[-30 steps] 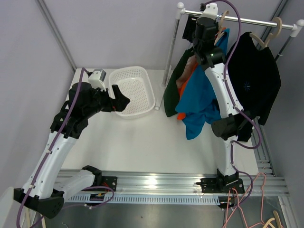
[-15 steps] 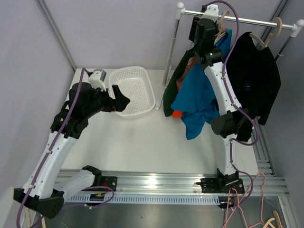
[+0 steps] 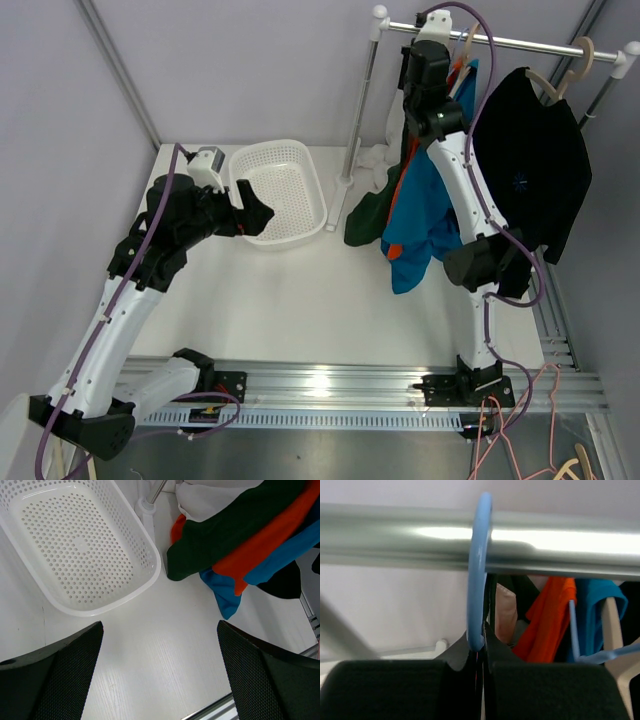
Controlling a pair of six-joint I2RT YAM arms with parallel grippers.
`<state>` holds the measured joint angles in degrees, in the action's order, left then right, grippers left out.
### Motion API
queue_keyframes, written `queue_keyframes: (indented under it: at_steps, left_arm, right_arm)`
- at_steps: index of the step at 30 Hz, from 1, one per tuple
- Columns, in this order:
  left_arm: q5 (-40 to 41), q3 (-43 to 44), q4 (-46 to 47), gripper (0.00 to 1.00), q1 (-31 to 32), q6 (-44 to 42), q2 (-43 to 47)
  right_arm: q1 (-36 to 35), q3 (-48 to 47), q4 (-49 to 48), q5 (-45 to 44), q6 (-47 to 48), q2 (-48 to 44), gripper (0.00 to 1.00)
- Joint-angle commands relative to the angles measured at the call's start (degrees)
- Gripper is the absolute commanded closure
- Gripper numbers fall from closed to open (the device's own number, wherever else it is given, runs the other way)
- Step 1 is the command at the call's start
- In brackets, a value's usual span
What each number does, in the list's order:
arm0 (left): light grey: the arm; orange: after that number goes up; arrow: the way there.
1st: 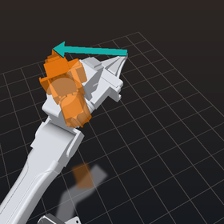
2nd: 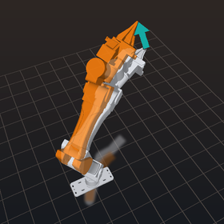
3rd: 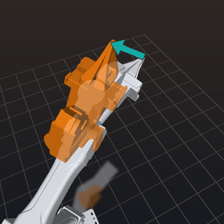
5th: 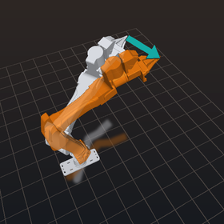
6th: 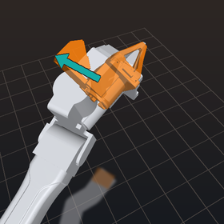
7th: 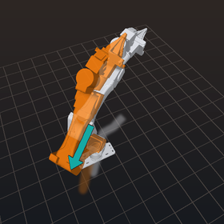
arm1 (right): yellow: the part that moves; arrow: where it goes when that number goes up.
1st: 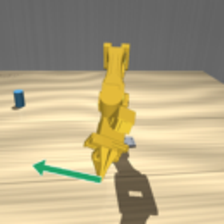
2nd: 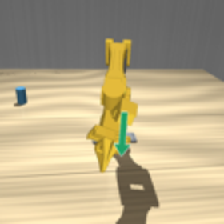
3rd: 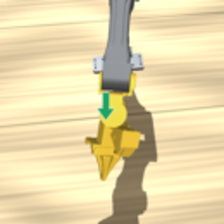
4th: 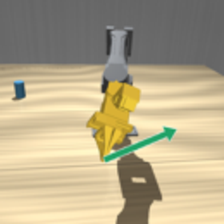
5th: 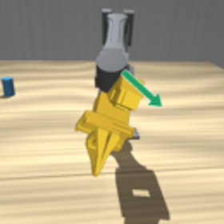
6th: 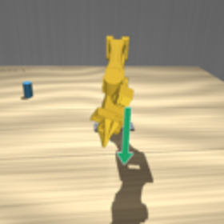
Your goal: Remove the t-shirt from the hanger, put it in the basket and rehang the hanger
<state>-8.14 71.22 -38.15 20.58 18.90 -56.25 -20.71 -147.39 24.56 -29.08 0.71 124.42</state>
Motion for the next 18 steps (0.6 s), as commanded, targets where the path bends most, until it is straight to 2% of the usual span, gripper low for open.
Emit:
queue_keyframes:
  at_steps: [1, 8, 11, 18]
  left_arm:
    - [-0.30, -0.12, 1.76, 0.00, 0.43, -1.32, 0.97]
    - [-2.31, 0.15, 2.11, 0.00, 0.43, -1.49, 1.58]
    - [-2.58, 0.32, 3.08, 0.01, 1.91, -1.93, 2.28]
    - [4.27, 0.15, 4.57, 0.01, 11.93, -5.09, 4.65]
  right_arm:
    - [-3.19, -0.97, -4.52, 2.44, 2.98, -8.12, 1.00]
    - [-7.23, 0.43, -0.13, 0.70, -0.26, -14.72, 1.00]
    - [-8.55, 4.56, 1.54, -2.99, -3.51, -18.23, 1.00]
    - [-13.03, 14.31, 10.42, -8.97, -22.57, -27.45, 1.00]
